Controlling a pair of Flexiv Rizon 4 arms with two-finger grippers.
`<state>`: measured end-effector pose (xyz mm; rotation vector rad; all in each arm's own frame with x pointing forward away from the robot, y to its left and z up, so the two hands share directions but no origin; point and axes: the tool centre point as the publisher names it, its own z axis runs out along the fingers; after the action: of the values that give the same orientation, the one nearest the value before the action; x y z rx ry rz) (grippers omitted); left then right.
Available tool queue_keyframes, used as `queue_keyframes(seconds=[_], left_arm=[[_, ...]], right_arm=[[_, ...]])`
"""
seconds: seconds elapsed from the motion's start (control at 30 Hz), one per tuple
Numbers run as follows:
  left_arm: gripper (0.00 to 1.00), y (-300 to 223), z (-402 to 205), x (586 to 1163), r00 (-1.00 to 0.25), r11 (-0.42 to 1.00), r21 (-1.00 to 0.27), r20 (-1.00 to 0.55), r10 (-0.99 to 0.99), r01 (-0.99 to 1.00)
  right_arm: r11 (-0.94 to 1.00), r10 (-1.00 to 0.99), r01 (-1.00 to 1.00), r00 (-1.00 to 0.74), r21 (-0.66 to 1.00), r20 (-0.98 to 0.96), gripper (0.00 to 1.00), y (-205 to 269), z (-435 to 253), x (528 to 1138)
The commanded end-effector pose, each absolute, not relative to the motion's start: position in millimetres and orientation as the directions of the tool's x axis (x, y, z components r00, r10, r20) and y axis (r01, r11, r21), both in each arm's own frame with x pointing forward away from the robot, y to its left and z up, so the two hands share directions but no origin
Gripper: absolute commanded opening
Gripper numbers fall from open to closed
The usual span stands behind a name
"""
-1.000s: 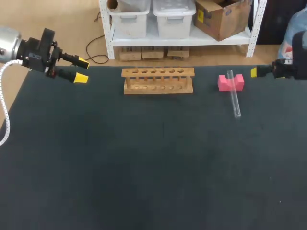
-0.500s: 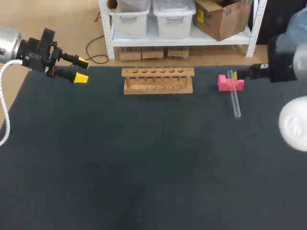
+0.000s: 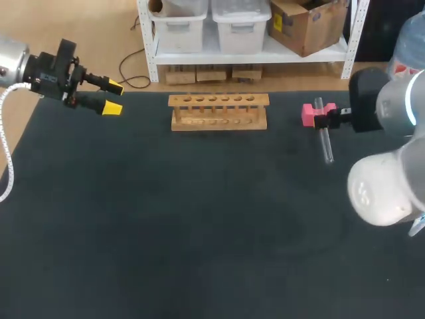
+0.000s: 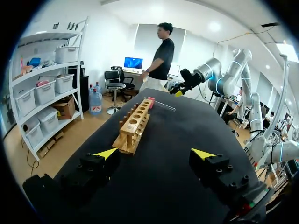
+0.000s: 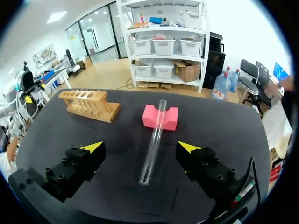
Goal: Grasp the test tube, adjust it, and insert it.
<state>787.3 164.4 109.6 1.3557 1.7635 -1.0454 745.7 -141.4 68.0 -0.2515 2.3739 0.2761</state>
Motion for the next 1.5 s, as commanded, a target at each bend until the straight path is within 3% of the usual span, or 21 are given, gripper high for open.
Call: queue_keyframes(seconds=[0.03,0.73,1.5], left_arm=[[1.0,165,109,788,-0.233,0.137,-0.192,-0.871,0.433,0.972],[1.0,165,109,788,-0.233,0.137,-0.192,-0.871,0.433,0.972],[1.0,165,109,788,-0.233,0.137,-0.192,-0.871,0.433,0.972]], right_arm=[[0.978,-0.115,0.037,-0.722,-0.203,-0.683,1.0,-136,56,750],[0.979,-0.169,-0.049,-0.742,-0.199,-0.649,1.0,-143,8,779],[0.996,-0.085,-0.089,-0.735,-0.029,-0.673,1.0,-148,-11,796]])
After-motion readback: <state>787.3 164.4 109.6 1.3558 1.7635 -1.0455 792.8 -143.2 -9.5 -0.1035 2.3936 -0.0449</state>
